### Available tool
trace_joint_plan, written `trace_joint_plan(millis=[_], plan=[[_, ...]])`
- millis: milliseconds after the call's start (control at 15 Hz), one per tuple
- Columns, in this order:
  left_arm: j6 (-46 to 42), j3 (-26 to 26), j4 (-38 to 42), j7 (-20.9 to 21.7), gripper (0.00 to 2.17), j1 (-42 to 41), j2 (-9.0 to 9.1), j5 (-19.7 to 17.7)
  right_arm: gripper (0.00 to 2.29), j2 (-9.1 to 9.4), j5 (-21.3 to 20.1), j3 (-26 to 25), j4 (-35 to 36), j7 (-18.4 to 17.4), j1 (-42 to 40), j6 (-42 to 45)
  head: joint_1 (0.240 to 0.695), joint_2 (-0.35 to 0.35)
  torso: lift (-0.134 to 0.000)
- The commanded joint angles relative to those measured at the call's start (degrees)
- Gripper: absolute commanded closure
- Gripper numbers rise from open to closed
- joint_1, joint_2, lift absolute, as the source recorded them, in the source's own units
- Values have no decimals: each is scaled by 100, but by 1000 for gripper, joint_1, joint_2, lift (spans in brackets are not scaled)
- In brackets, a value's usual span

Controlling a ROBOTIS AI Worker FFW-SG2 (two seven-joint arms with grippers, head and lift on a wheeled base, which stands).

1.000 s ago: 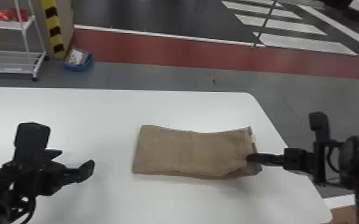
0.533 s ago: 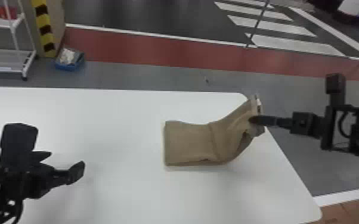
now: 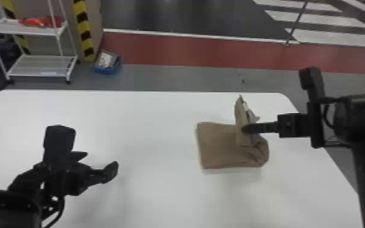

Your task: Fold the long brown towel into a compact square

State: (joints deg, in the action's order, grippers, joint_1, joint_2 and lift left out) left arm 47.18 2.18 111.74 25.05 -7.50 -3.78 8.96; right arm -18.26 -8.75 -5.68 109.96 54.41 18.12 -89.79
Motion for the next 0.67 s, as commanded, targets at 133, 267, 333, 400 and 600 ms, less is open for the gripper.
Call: trace_joint_plan(millis=[133, 267, 333, 400, 600], plan=[[-46, -7, -73, 8, 97, 38, 0, -9, 1636, 236, -347, 568, -124, -9, -1, -29, 695, -98, -124], [-46, -16, -82, 8, 97, 38, -9, -9, 1166, 288, -364, 699, -177, -62, -1, -29, 695, -83, -124], [-64, -25, -91, 8, 97, 38, 0, -9, 454, 332, -373, 761, -177, -123, -10, -29, 695, -76, -124], [-64, -25, -91, 8, 97, 38, -9, -9, 63, 403, -382, 796, -177, -194, -36, -29, 695, -66, -124], [-187, -25, -161, 8, 97, 38, -9, -18, 16, 570, -267, 647, -159, -281, -168, -29, 695, -52, -124]])
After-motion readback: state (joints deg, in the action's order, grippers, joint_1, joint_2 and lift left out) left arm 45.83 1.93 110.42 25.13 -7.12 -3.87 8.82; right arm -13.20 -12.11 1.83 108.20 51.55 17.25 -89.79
